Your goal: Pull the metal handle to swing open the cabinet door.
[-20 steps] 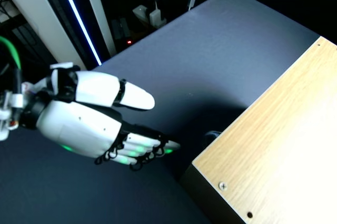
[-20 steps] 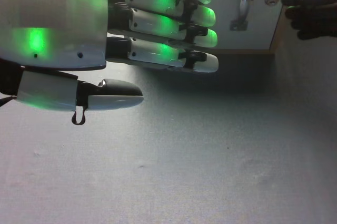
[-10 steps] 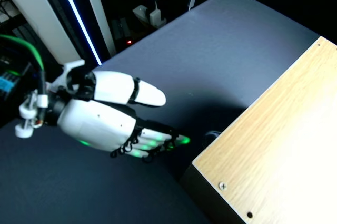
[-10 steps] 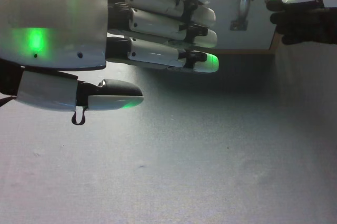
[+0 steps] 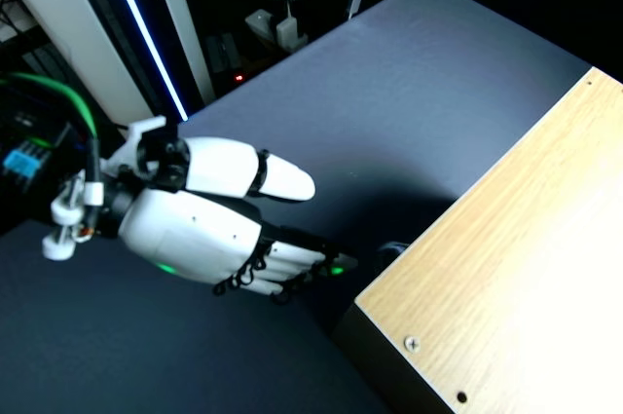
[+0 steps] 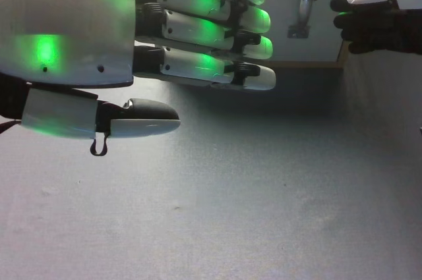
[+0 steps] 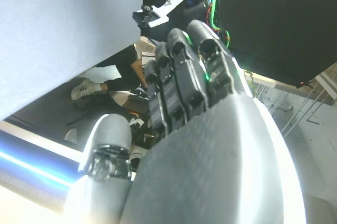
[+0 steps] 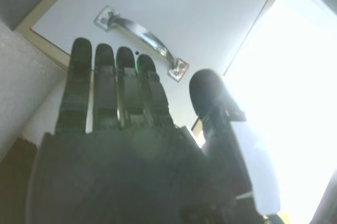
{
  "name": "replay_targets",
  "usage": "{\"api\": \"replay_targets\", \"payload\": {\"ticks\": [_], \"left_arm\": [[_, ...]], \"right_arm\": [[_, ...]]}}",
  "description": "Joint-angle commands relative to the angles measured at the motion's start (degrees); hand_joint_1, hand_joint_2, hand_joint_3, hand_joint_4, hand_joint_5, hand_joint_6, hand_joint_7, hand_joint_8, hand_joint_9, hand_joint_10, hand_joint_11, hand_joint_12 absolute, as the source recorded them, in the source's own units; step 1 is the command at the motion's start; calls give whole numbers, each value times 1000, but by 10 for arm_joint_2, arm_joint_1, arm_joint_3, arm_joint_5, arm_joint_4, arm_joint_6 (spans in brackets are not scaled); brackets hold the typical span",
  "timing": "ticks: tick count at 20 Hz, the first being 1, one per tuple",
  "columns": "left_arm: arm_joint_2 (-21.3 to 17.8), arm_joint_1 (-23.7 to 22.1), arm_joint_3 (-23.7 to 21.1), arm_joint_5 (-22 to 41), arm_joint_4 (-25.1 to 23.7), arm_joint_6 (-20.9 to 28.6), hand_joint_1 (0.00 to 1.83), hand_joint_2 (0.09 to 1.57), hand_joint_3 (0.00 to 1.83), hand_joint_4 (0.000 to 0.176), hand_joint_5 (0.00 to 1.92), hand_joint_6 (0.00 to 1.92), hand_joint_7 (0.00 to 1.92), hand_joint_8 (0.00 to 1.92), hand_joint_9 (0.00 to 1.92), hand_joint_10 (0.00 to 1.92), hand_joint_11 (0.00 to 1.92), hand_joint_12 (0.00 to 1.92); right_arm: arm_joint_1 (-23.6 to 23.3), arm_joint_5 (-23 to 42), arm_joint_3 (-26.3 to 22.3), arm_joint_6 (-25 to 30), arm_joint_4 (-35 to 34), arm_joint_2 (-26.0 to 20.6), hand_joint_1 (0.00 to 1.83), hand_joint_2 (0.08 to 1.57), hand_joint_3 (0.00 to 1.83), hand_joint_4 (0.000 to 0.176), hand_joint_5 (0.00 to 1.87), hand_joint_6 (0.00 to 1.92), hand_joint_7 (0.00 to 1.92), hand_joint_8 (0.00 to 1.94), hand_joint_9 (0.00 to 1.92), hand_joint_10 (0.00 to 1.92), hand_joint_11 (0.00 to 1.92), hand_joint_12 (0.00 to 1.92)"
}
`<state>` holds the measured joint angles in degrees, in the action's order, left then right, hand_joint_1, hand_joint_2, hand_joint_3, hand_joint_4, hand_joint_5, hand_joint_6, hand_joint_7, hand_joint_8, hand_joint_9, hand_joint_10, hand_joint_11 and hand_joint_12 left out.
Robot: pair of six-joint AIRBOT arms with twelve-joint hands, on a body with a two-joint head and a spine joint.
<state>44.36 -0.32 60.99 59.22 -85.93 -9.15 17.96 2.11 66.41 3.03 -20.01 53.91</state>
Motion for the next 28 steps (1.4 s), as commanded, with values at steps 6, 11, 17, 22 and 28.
{"api": "replay_targets", "payload": {"ticks": [6,11,17,22,28], "left_arm": [[-4,-7,0,14,56,-3,0,1562,224,0,293,0,345,0,328,0,19,718],[-4,-7,0,14,56,-3,0,1548,217,0,335,10,372,6,345,3,29,719],[-4,-7,0,14,56,-3,0,1558,192,0,357,2,392,1,374,3,33,774],[-4,-7,0,14,56,-3,0,1561,193,0,343,0,384,0,369,0,24,780],[-4,-7,0,14,56,-3,0,1549,186,0,342,1,375,2,364,0,19,786]], "right_arm": [[-4,70,15,-19,-11,18,0,1571,220,0,196,4,233,5,220,6,0,662],[-4,73,27,-31,-11,34,0,1571,179,0,220,4,258,4,237,5,0,693],[-4,80,44,-33,-11,51,0,1571,141,0,203,0,232,0,218,0,0,668],[-4,80,54,-33,-13,58,0,1571,58,0,208,2,237,2,216,1,0,650],[0,90,49,-34,-13,61,0,1571,34,0,223,5,257,5,237,6,0,682]]}}
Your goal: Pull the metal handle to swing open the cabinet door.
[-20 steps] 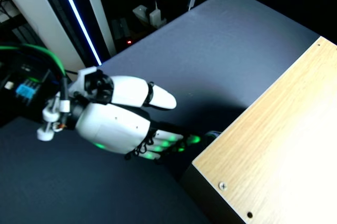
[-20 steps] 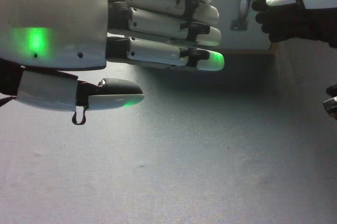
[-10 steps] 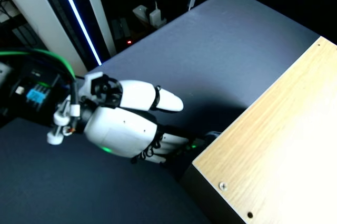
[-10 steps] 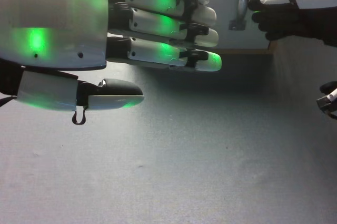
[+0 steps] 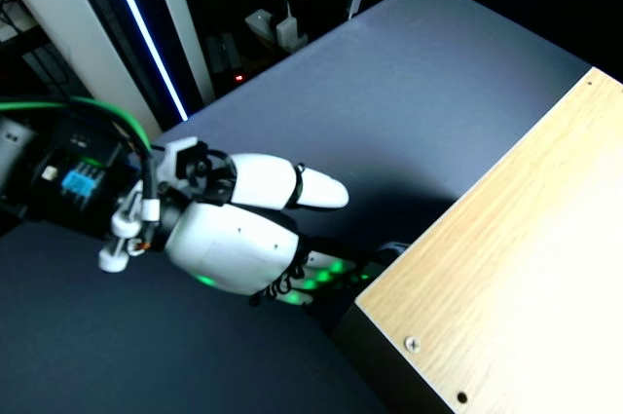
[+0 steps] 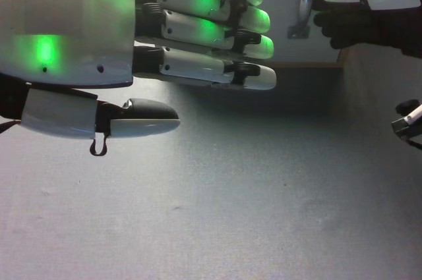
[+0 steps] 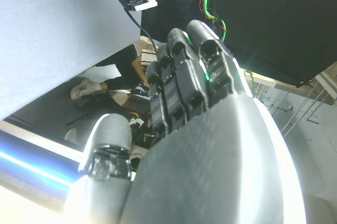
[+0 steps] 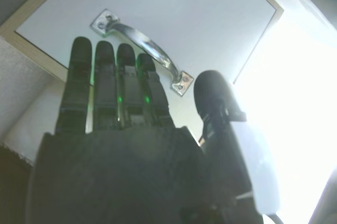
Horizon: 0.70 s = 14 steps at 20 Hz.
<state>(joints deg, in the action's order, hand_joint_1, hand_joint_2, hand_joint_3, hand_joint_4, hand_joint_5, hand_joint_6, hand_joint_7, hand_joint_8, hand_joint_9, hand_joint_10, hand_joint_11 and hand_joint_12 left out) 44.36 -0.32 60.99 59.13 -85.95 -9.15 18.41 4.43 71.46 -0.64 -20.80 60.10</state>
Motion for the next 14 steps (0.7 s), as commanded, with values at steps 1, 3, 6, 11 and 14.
{"api": "replay_targets", "payload": {"ticks": [1,3,6,11,14], "left_arm": [[-4,-7,0,15,56,-3,0,1548,186,0,338,0,368,0,355,0,11,784],[-4,-7,0,15,56,-3,0,1550,188,0,335,0,367,1,351,1,14,783],[-4,-7,0,15,56,-3,0,1554,197,0,334,0,367,0,351,0,32,738],[-4,-7,0,15,56,-3,0,1549,202,0,345,1,388,3,366,1,84,709],[-4,-7,0,15,56,-3,0,1551,204,0,341,0,384,0,363,0,86,711]], "right_arm": [[-4,73,-3,3,-5,1,0,1571,34,0,222,4,258,5,237,5,0,681],[-4,76,-2,3,-5,5,0,1571,35,0,222,4,256,3,236,4,0,680],[-4,76,-4,3,-5,5,0,1567,32,0,221,3,255,2,233,3,0,680],[-2,76,-15,3,-1,-2,0,1570,16,0,200,0,239,1,216,1,0,645],[-1,76,-21,3,0,-5,0,1570,16,0,217,5,253,4,231,5,0,677]]}}
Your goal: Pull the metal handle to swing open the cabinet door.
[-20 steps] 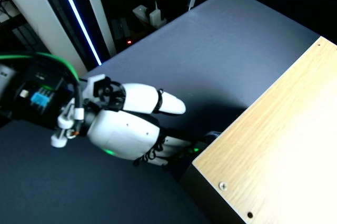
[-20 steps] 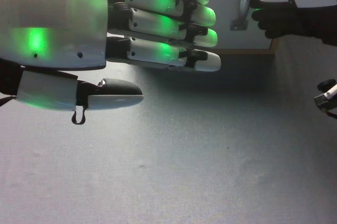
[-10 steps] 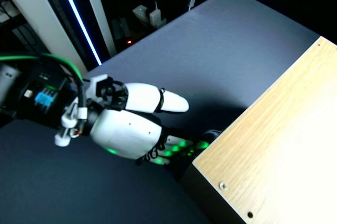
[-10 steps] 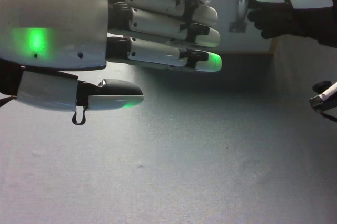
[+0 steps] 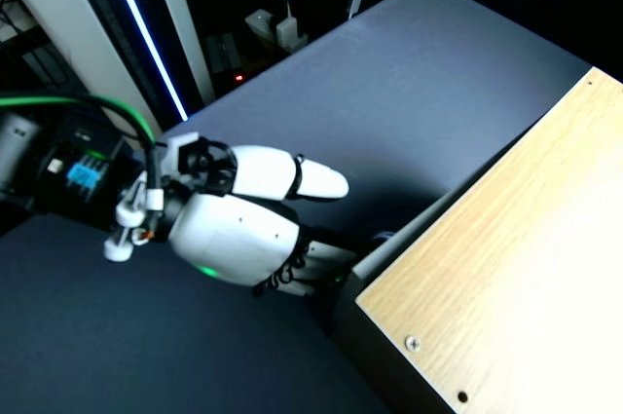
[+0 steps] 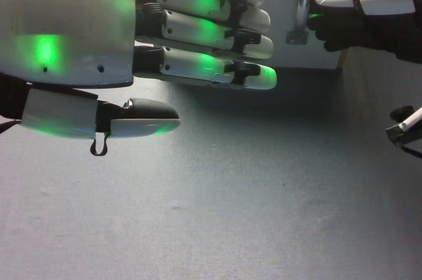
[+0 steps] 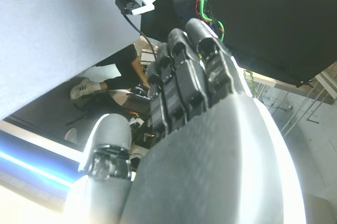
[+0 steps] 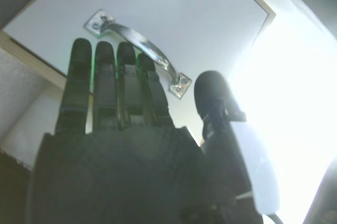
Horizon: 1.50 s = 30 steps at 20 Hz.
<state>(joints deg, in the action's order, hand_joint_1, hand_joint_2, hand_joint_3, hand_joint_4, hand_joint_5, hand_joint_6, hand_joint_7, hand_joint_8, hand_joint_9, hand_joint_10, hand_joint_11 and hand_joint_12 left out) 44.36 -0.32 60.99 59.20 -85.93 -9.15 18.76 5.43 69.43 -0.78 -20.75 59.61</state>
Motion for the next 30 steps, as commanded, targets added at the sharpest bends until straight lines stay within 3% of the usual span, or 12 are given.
{"api": "replay_targets", "payload": {"ticks": [1,30], "left_arm": [[-4,-7,0,14,56,-3,0,1555,207,0,345,1,389,3,368,2,91,714],[-4,-7,0,14,56,-3,0,1551,209,0,358,6,380,4,368,5,48,720]], "right_arm": [[-3,66,-5,4,-1,-3,0,1571,17,0,212,3,249,2,226,2,0,677],[4,66,-84,4,2,-68,0,1571,15,0,218,0,255,0,234,0,0,686]]}}
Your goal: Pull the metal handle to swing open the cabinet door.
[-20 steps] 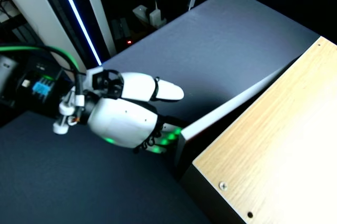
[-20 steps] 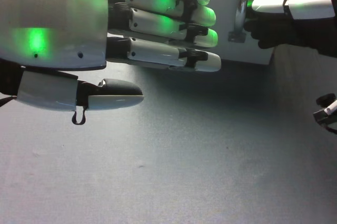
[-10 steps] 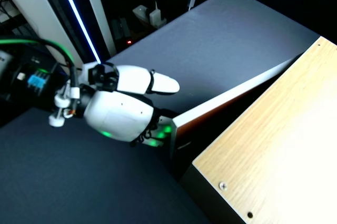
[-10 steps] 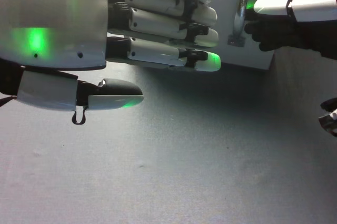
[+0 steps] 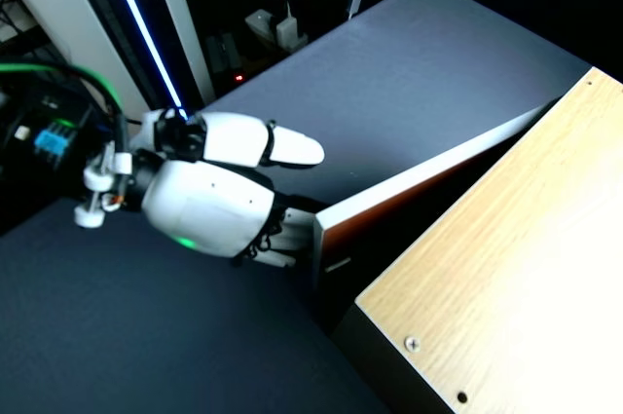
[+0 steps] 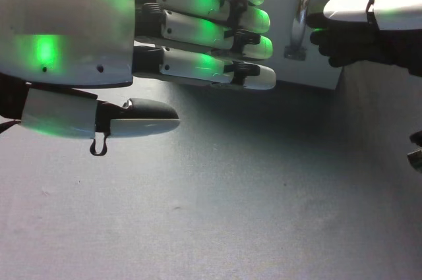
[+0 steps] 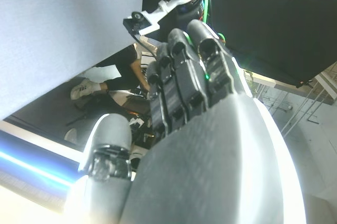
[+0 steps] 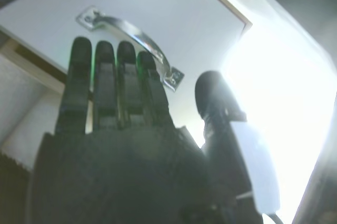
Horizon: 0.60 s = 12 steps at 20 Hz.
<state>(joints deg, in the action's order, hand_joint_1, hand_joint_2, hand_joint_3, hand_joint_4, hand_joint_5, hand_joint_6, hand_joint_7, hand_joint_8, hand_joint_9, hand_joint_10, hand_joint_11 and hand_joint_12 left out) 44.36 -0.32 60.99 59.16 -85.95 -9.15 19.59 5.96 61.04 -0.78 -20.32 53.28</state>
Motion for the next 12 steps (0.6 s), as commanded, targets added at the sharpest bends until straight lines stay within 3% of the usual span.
{"api": "replay_targets", "payload": {"ticks": [1,12], "left_arm": [[-4,-7,0,14,56,-3,0,1549,208,0,355,4,385,6,372,7,56,724],[-4,-7,0,14,56,-3,0,1552,207,0,354,0,393,3,385,5,78,741]], "right_arm": [[-3,61,-5,4,0,-6,0,1571,16,0,213,0,251,0,229,0,0,680],[3,66,-23,4,16,-20,0,1571,23,0,208,2,255,3,241,3,0,693]]}}
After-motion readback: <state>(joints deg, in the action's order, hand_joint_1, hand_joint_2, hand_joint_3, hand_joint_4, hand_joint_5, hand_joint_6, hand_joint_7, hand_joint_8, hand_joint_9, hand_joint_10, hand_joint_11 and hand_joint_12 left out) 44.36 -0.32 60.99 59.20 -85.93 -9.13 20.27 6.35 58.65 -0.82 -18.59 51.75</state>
